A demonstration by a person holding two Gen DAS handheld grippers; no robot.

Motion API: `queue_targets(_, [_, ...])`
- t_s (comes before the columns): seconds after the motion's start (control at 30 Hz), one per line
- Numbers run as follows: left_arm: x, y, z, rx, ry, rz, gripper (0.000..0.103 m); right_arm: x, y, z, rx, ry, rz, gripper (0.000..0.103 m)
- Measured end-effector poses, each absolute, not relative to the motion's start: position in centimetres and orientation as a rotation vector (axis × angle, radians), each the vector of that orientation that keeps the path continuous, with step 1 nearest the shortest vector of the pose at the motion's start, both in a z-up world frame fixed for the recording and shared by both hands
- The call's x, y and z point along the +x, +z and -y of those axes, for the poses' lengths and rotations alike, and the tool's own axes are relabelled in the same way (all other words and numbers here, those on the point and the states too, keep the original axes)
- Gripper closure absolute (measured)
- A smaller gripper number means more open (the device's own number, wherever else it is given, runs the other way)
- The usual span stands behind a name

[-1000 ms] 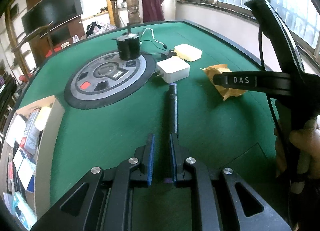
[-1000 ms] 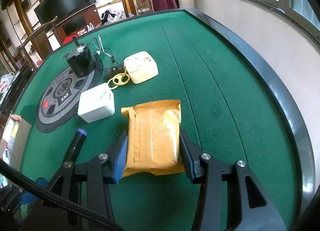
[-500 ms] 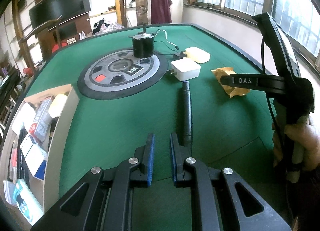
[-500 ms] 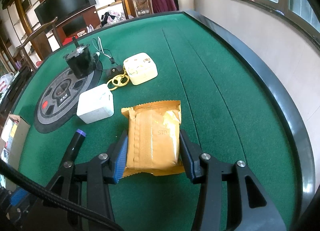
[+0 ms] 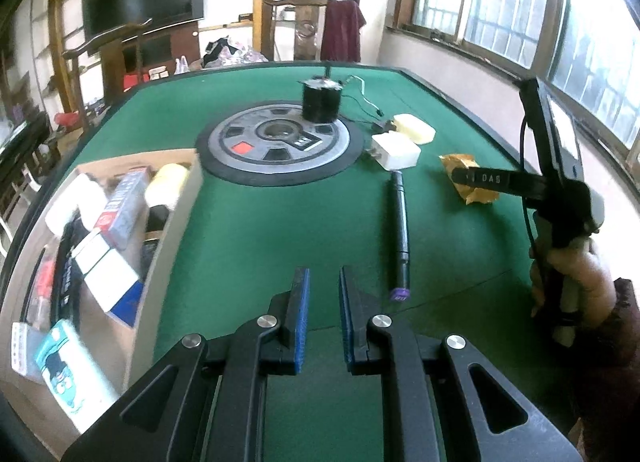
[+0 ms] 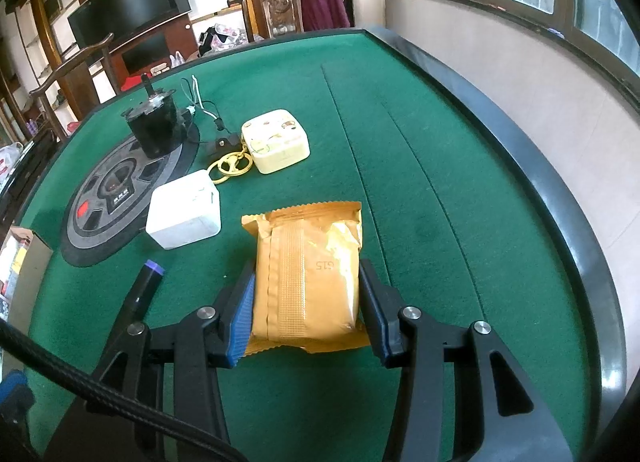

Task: Organize objects

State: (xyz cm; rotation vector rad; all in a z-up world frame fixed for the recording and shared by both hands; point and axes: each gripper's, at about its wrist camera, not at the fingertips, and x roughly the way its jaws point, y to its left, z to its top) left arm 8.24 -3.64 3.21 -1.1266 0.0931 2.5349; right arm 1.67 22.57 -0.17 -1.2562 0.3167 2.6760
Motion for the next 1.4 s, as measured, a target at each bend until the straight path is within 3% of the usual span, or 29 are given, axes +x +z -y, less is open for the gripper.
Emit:
queue_targets(0.43, [9.1, 4.1, 7.2, -1.109, 2.474, 0.052, 0.090, 1.4, -0.2, -22.1, -1.263, 2.636, -0.253, 0.058])
queue_targets(0.53, [8.3, 3.9, 5.5, -1.089, 2.392, 0.077, 0.076, 1.6, -0.2, -22.2, -1.260, 2.634, -0.263, 0.058])
queue_targets(0.6, [8.0, 3.9, 4.2, -1.064, 2.390, 0.043, 0.060, 1.7, -0.2, -22.5, -1.256, 2.642, -0.284, 0.057])
queue_targets(0.63, [7.7, 3.9, 3.3, -1.048, 2.401, 0.008, 0.059, 1.8, -0.2, -22.6, -1.255, 2.645, -0.295, 0.057])
queue_targets(1.17, [1.6, -1.0, -7.0, -1.176, 2.390, -0.272, 0.057, 2.1, -0.1, -23.1, -1.245, 2.680, -0.377, 0.054])
queue_targets(1.23, [1.5, -1.2, -7.3, -1.183, 2.412, -0.311, 0.036, 2.0, -0.1, -23.0, -1.247, 2.682, -0.375, 0.051])
queue_targets(1.27, [1.3, -1.4, -7.2, -1.213, 2.429, -0.305, 0.015, 2.0, -0.1, -22.9, -1.251, 2.684, -0.370, 0.048])
queue_targets(1.3, [0.8, -1.6, -6.9, -1.252, 2.433, -0.278, 0.002, 1.9, -0.1, -22.7, -1.256, 2.685, -0.359, 0.045])
queue_targets(1.4, [0.3, -1.7, -6.7, -1.265, 2.433, -0.277, 0.002, 1.9, -0.2, -22.2, -1.270, 2.676, -0.319, 0.039])
